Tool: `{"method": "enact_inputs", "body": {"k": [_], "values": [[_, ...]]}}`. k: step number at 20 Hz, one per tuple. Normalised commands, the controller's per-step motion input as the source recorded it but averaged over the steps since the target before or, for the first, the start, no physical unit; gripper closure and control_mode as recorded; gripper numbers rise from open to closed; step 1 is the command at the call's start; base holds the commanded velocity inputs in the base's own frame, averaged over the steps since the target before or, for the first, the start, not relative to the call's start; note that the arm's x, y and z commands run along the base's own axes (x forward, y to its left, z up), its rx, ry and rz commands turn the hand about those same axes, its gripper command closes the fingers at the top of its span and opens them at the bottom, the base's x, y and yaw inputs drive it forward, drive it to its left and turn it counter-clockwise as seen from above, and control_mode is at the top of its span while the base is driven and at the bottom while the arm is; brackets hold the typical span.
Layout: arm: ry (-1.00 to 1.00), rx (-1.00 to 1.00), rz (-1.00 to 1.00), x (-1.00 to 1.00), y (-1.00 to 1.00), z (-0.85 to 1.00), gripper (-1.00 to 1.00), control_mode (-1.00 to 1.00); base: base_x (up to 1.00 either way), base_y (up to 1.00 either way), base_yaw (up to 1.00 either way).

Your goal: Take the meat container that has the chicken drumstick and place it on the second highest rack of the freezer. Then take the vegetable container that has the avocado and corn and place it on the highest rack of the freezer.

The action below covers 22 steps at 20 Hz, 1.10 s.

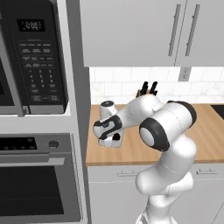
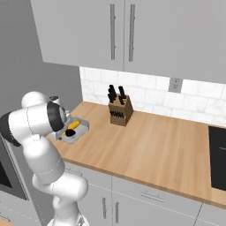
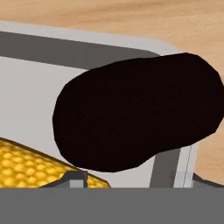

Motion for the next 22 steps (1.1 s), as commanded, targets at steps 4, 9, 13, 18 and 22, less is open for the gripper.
{"method": "enact_inputs", "body": {"k": [4,9,13,18,22], "values": [[0.00,-0.01,0.00,0.00,0.00,-0.77,1.00,-1.00,0.00,0.00,0.00],[0.01,0.00,0.00,-0.13,0.00,-0.57,1.00,-1.00,0.00,0.00,0.00],[0.00,0.00,0.00,-0.35,0.00,-0.29,1.00,-1.00,0.00,0.00,0.00],[-0.02,0.00,0.00,-0.42,-0.01,0.10,1.00,-1.00,0.00,0.00,0.00],[0.00,0.00,0.00,-0.32,0.00,0.65,1.00,-1.00,0.00,0.00,0.00]]}}
